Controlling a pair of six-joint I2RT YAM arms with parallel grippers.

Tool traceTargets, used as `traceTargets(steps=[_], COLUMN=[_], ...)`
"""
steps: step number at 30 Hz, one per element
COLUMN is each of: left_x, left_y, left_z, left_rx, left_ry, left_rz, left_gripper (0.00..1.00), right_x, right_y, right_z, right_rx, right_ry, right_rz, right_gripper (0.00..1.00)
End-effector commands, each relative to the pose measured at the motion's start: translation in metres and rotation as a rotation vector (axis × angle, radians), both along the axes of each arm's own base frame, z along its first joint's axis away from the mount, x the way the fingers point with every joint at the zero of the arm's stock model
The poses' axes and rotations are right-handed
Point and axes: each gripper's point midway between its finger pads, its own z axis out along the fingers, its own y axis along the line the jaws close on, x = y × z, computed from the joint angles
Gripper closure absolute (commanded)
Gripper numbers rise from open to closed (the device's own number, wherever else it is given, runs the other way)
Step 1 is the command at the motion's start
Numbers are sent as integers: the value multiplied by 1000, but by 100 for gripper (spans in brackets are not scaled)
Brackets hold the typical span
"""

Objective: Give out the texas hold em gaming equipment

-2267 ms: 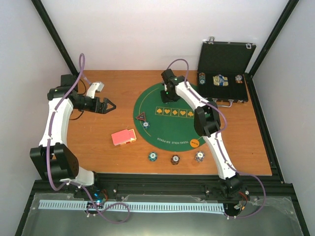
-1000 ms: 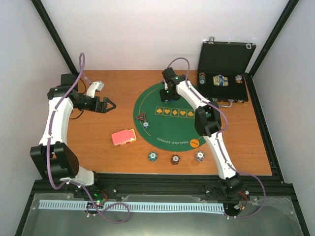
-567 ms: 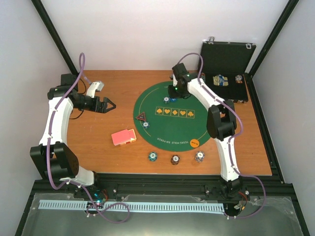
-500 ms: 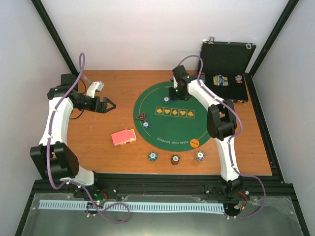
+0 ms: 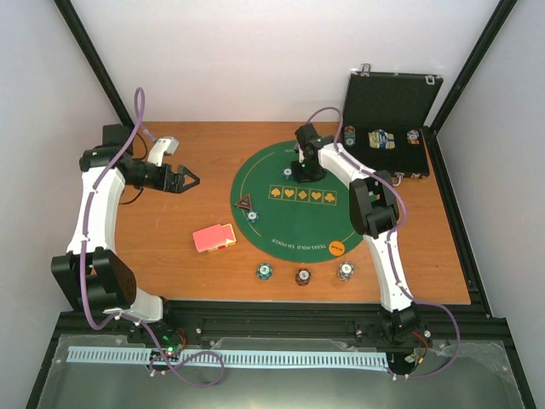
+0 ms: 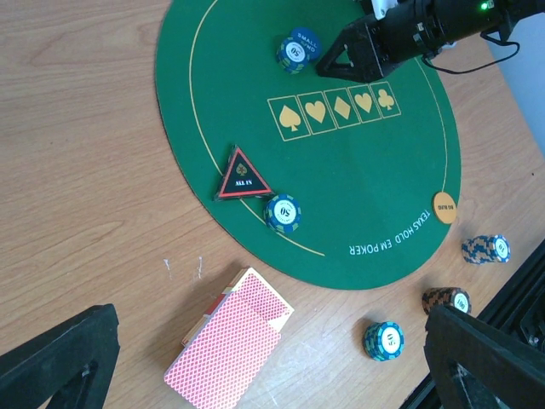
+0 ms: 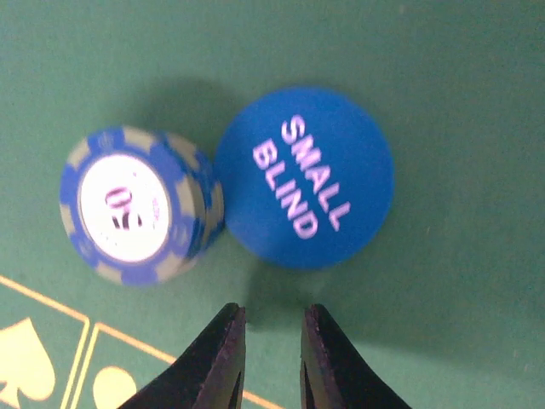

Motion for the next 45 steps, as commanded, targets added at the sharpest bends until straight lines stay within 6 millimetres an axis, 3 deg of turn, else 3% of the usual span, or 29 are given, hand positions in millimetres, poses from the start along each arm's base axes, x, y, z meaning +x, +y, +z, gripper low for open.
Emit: traceTargets(steps=[1,9,16,23,26,28,32,37,39,41,45], left_x=[4,10,14,17,16,14,8,0,-3,-6,-11], left_y=[0,1,2,2,3,3,4,2,2,2,1], left_z=[19,17,12,6,5,4,2,2,2,1,-2], left_rx=[-4,-9,-8,-9,-7,-2,10,10,10,12,16], left_ry=[-42,-38,-27,-13,-9,-8,-3,-2,-6,-5,2], left_rz=[-7,-11,-11,-9,-7,-6,-7,-7,-5,-1,-3], left_gripper=[0,0,0,0,0,0,0,0,0,0,0], right_x=[18,44,75,80,77,72,37,-43,-80,-123,-187], right_y=[-8,-11,-3,-10,-13,-14,-9,5,10,10,17], right_z=[-11,-23,-4,-1,12,41,86,122,124,108,100], right_rx=[-26,-47,8,-19,-27,-11,1,2,0,-20,-10], right_ry=[-13,-48,-136,-158,-167,-200,-246,-278,-273,-222,-194], right_rz=[-13,-16,-26,-54,-65,-69,-49,0,20,42,74], right_gripper=[78,78,78,78,77,71,54,33,28,25,24])
